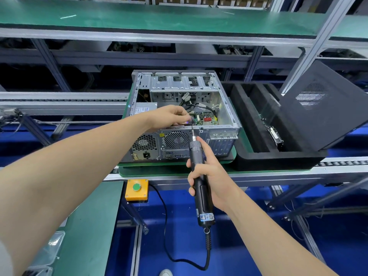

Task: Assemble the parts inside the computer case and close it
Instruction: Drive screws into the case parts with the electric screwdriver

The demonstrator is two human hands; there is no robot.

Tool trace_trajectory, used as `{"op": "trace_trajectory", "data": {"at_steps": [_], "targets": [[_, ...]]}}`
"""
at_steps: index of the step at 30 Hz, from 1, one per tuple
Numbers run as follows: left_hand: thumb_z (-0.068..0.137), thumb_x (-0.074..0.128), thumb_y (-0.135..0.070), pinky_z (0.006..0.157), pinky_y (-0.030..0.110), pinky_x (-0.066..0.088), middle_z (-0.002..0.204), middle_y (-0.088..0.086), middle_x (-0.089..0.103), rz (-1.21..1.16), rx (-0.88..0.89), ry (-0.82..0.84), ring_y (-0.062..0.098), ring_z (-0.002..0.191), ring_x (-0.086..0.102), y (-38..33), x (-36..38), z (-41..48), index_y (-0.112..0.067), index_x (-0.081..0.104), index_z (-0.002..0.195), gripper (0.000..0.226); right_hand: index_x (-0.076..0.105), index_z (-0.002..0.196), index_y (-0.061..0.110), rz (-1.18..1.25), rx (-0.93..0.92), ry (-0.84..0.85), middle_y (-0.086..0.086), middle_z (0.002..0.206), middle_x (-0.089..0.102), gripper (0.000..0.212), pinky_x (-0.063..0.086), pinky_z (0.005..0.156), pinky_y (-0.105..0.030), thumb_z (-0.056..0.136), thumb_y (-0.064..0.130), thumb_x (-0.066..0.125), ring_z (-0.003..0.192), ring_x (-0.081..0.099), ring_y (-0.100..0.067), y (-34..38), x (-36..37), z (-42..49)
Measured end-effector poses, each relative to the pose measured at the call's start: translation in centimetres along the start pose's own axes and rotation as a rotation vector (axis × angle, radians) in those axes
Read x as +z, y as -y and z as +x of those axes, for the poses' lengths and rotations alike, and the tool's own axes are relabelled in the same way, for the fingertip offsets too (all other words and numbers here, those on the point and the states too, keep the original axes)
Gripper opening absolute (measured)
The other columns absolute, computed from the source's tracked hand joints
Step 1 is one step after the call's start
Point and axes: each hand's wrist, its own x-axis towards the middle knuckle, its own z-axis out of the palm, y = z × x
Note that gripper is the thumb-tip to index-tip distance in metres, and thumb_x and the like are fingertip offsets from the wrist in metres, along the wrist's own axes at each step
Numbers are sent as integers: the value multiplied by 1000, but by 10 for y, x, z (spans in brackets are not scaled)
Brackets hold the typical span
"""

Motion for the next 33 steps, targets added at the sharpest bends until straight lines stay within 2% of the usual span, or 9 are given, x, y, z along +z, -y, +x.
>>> {"op": "trace_trajectory", "data": {"at_steps": [2,4,8,12,16,20,26,30,33], "targets": [[103,57,-26,92,24,43,91,-35,69,18,0,22,-18,86,61,1,-1,2,-10,71,116,24,50,138,64,-6,3,-3,-15,108,51,104,48,56,-38,67,-11,58,59,47,-28,-3,-1,-1],[102,58,-18,100,31,43,94,-30,72,36,20,29,-16,91,63,1,-1,3,0,70,114,26,50,138,64,-7,4,-7,-15,108,51,103,48,55,-38,66,-9,59,58,47,-28,-6,-2,-2],[99,60,-15,92,27,47,94,-24,75,1,20,14,-1,91,69,3,0,5,-14,78,108,21,50,138,64,-1,10,-18,-15,109,51,103,48,55,-37,66,-9,59,57,48,-27,-10,-3,-2],[98,61,-12,83,23,43,83,-24,74,-7,-6,-10,-11,73,64,2,1,8,-11,79,106,20,49,138,65,-14,17,-18,-16,109,51,104,48,55,-37,66,-9,60,57,50,-27,-12,-2,0],[97,63,-13,86,23,41,86,-24,75,10,-21,-22,-15,73,63,1,0,10,-15,80,106,19,49,137,66,-23,22,-17,-15,107,52,105,48,56,-38,65,-9,60,57,50,-27,-12,-1,3],[98,63,-16,83,22,41,77,-26,72,31,-23,-21,-15,71,62,2,-1,12,-17,80,107,19,49,137,66,-29,21,-23,-15,107,53,105,48,56,-38,64,-8,61,57,50,-28,-13,-1,4],[97,65,-23,97,24,43,99,-29,73,72,-2,-9,-14,95,64,3,-2,12,-25,80,107,18,49,137,66,-30,22,-21,-16,109,52,104,49,56,-38,66,-9,60,58,51,-27,-12,-2,3],[98,65,-26,96,22,44,104,-29,73,73,18,-12,-9,103,64,6,-2,11,-31,80,106,18,49,137,67,-33,18,-22,-16,109,52,104,49,56,-38,68,-10,59,59,51,-27,-12,-2,4],[99,65,-24,95,18,43,107,-27,73,50,50,-7,-10,107,63,7,-3,10,-28,79,111,19,49,137,66,-30,18,-19,-15,108,52,104,49,56,-38,69,-11,58,58,51,-26,-13,-2,4]]}}
